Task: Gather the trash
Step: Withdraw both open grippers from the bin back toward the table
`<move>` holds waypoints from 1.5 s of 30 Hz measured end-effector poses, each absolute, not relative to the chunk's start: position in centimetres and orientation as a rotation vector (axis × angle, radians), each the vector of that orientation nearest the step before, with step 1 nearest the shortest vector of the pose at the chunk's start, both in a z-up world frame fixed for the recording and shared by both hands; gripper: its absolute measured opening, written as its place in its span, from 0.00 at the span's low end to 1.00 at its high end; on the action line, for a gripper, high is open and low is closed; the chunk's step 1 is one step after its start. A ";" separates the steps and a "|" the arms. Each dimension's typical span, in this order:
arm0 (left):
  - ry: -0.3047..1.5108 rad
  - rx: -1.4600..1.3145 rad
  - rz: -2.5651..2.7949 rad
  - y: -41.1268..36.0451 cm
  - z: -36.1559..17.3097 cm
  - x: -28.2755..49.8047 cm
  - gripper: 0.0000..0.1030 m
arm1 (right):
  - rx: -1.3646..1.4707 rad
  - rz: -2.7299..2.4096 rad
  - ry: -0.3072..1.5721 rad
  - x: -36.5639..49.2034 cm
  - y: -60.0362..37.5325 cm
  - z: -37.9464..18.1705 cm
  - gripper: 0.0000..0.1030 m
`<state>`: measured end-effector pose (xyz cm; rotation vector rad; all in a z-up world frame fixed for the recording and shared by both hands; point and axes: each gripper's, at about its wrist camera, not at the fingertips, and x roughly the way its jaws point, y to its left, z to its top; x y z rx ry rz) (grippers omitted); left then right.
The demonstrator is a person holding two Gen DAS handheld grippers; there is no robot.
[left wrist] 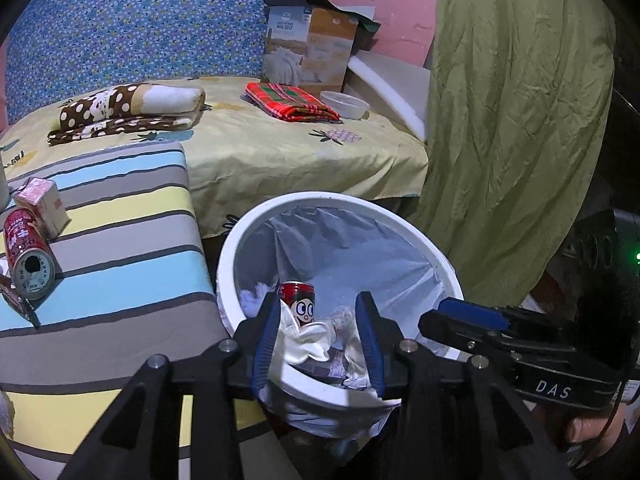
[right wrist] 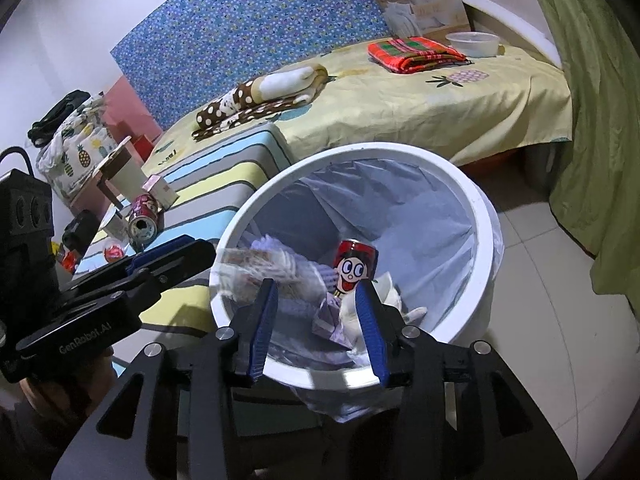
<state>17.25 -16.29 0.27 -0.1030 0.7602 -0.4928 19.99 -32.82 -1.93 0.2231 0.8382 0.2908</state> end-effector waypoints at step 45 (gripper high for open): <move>0.675 -0.156 -0.264 -6.6 2.3 9.7 0.39 | 0.065 0.417 0.717 16.9 -25.0 1.7 0.42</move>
